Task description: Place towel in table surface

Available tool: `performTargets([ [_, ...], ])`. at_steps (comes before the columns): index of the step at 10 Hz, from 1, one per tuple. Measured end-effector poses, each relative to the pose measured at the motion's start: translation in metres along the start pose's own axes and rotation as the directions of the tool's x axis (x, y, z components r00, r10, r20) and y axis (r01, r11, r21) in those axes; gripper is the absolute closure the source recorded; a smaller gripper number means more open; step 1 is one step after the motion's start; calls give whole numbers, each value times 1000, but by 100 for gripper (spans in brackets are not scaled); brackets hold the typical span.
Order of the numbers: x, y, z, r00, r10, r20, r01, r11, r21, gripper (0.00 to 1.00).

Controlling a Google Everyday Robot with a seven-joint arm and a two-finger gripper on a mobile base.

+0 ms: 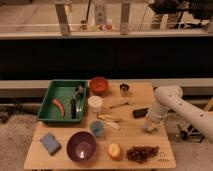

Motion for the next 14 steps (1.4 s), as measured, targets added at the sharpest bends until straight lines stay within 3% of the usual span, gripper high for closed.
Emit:
performTargets([
  [1,0,0,1,1000,2,3,-2,1000,-2,20],
  [5,2,4,-9,1000,12,21,-13,1000,15,20],
  [9,8,15,-51,999,41,27,-43,996,80,20],
  [11,12,19,-56,998,60,28,-63,993,102,20],
  [14,10,18,-56,998,58,29,-61,993,102,20],
])
